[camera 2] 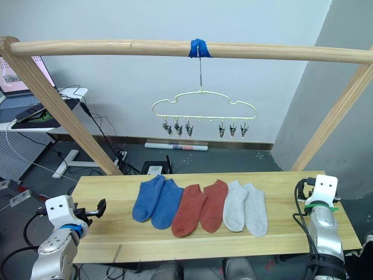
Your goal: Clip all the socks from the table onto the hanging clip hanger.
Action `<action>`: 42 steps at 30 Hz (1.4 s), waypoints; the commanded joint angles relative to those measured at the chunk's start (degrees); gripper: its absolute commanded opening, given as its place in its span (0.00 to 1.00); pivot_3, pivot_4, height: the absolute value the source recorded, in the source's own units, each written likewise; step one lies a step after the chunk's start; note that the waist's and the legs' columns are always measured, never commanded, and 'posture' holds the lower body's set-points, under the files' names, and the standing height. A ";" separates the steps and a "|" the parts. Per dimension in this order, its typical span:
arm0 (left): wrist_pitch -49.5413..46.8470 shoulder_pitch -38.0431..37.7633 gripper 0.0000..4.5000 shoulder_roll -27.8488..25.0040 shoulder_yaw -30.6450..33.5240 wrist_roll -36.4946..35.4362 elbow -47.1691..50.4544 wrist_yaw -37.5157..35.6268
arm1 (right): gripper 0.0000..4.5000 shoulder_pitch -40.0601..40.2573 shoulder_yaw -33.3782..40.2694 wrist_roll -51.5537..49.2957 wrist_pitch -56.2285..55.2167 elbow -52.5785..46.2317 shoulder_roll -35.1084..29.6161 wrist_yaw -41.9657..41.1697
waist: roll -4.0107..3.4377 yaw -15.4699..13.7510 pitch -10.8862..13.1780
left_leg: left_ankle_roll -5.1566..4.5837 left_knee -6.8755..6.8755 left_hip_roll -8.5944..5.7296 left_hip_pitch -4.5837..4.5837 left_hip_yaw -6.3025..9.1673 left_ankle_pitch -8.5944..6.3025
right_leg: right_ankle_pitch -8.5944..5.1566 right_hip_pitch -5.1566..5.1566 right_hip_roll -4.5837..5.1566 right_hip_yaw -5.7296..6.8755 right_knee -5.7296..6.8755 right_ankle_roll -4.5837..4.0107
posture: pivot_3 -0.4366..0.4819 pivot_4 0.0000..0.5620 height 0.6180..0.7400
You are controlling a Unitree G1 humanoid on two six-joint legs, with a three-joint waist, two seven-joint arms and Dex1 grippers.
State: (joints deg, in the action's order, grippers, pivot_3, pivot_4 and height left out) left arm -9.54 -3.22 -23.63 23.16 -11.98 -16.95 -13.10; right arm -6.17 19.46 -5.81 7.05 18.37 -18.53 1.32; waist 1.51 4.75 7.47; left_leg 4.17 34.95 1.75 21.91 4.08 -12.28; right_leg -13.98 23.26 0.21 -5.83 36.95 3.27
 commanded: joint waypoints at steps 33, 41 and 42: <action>-1.10 -0.60 0.99 -2.66 -2.27 -8.68 26.48 -10.79 | 1.00 -2.15 -10.08 -14.38 9.41 -24.82 -7.90 -31.44 | 0.06 0.06 0.87 | 0.00 0.00 0.02 0.01 -0.04 0.00 | 0.00 0.03 0.01 -0.03 0.02 0.00 | 0.43 0.23 1.00; -2.46 16.86 0.99 -0.12 -12.35 -4.02 23.45 -9.49 | 1.00 -11.16 -19.18 -20.46 15.20 -34.82 -6.90 -41.14 | 0.27 0.16 1.45 | 0.00 0.06 0.02 0.11 0.00 0.01 | 0.02 0.05 -0.03 0.04 0.02 0.04 | 0.39 0.24 1.00; -1.85 18.33 0.99 0.42 -13.07 -3.52 22.06 -9.59 | 1.00 -12.36 -20.38 -20.00 15.25 -34.99 -6.23 -41.13 | 0.27 0.24 1.45 | 0.00 0.06 0.02 0.12 0.00 0.01 | 0.03 0.05 -0.04 0.04 0.02 0.05 | 0.38 0.25 1.00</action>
State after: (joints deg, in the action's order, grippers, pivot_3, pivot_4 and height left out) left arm -12.34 13.80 -23.64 11.38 -16.53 6.05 -23.04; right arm -17.11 0.29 -25.00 22.15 -13.94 -25.02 -38.79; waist 1.79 4.99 8.92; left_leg 4.17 35.00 1.77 22.03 4.08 -12.27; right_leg -13.95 23.31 0.16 -5.80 36.95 3.33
